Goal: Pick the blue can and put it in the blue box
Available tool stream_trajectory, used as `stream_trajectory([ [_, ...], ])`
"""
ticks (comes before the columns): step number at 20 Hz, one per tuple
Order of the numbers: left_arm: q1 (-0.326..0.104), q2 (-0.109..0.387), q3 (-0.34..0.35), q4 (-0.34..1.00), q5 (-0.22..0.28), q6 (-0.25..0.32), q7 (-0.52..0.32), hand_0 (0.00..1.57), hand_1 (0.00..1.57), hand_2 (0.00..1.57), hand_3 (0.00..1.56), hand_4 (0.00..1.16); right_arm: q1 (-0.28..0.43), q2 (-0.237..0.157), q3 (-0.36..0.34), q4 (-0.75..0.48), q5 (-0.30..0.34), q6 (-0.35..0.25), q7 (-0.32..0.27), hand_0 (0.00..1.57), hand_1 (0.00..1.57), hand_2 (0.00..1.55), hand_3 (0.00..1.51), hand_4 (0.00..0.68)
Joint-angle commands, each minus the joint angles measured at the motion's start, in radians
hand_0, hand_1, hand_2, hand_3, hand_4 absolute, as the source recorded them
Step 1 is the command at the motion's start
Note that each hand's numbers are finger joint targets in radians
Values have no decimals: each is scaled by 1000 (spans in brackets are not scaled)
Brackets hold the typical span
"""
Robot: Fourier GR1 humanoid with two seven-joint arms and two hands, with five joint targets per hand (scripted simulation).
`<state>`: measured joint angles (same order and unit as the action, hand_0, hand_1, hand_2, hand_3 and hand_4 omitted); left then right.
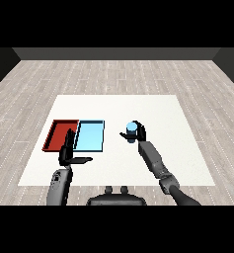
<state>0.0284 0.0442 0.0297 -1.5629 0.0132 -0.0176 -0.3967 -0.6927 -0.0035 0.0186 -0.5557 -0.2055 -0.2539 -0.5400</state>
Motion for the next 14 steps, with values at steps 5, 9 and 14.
stream_trajectory([
  [5, -35, -42, -77, 41, -39, 13, -9, 0, 0, 0, 0, 0, 37, -25, 41, -145, 5, 33, 19, 1466, 1466, 1482, 1381, 525],
  [9, -46, -43, -170, 13, -27, 92, 63, 0, 0, 0, 0, 0, 14, 1, 82, -244, 16, -8, 101, 1448, 1448, 1471, 1353, 539],
  [14, -75, -44, -140, 24, -14, 60, 68, 0, 0, 0, 0, 0, 306, -39, 156, -532, 51, 20, 128, 1448, 1448, 1471, 1353, 539],
])
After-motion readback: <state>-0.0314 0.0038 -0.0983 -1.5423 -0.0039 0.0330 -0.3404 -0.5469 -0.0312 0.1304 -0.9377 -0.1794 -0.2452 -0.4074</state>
